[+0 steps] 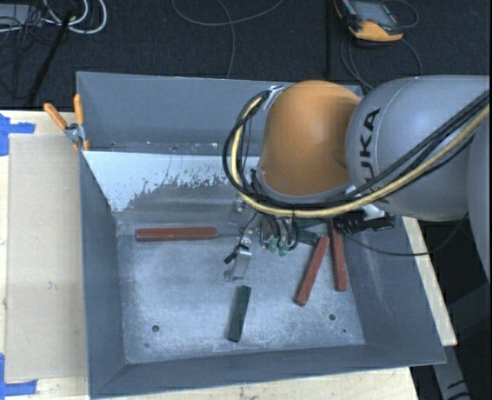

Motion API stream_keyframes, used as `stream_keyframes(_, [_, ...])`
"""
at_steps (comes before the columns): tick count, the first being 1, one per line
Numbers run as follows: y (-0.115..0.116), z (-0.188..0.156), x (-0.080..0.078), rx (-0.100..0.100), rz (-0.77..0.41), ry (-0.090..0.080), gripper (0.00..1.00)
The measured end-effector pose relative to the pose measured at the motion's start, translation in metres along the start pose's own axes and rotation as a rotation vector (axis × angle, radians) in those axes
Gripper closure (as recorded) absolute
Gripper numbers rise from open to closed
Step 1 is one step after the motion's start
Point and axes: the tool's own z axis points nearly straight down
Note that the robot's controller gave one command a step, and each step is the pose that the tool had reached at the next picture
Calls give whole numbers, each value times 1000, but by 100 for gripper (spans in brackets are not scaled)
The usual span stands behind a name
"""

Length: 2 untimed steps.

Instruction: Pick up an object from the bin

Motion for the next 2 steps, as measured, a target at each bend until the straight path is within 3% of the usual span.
stream_keyframes(1, [-18, 130, 47, 0, -304, 14, 0])
stream_keyframes(2, [-40, 86, 70, 0, -384, 9, 0])
